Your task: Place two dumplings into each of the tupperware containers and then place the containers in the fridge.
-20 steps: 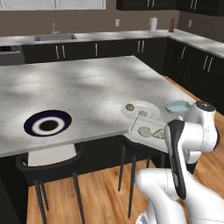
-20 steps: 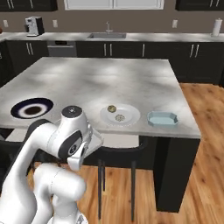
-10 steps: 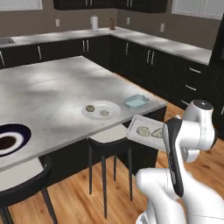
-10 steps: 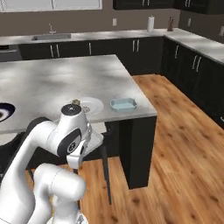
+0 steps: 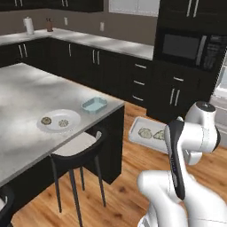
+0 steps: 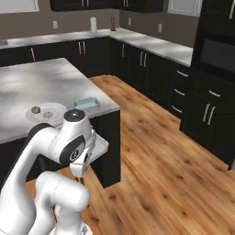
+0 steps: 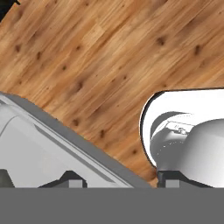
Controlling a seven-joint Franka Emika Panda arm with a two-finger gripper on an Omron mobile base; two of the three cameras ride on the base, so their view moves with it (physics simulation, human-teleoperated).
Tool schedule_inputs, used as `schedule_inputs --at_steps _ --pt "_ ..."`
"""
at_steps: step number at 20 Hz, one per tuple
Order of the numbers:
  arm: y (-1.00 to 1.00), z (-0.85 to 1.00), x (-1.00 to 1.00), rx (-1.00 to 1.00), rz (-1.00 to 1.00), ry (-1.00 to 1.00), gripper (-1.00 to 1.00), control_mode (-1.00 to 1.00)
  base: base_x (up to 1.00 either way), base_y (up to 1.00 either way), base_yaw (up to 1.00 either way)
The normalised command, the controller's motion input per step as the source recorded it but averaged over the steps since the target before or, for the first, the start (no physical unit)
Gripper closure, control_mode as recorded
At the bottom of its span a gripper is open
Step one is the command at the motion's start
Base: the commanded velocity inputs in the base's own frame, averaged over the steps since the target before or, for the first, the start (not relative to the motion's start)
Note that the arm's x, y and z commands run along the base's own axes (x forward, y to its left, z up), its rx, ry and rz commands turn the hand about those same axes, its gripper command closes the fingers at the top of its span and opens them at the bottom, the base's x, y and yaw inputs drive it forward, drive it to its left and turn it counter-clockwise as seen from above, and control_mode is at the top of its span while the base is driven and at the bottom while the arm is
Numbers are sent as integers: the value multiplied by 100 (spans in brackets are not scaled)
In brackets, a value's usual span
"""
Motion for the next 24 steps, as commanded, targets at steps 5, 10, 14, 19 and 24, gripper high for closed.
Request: schedule_inputs --at_steps 5,10,14,19,24 --pt "0 0 0 0 0 0 100 100 -2 -58 -47" --pt "0 0 0 0 0 0 100 100 27 -65 -44" --pt "0 0 0 0 0 0 100 100 68 -19 -39" --pt "0 0 0 0 0 0 100 100 62 12 -37" --pt "0 0 0 0 0 0 100 100 57 61 -34"
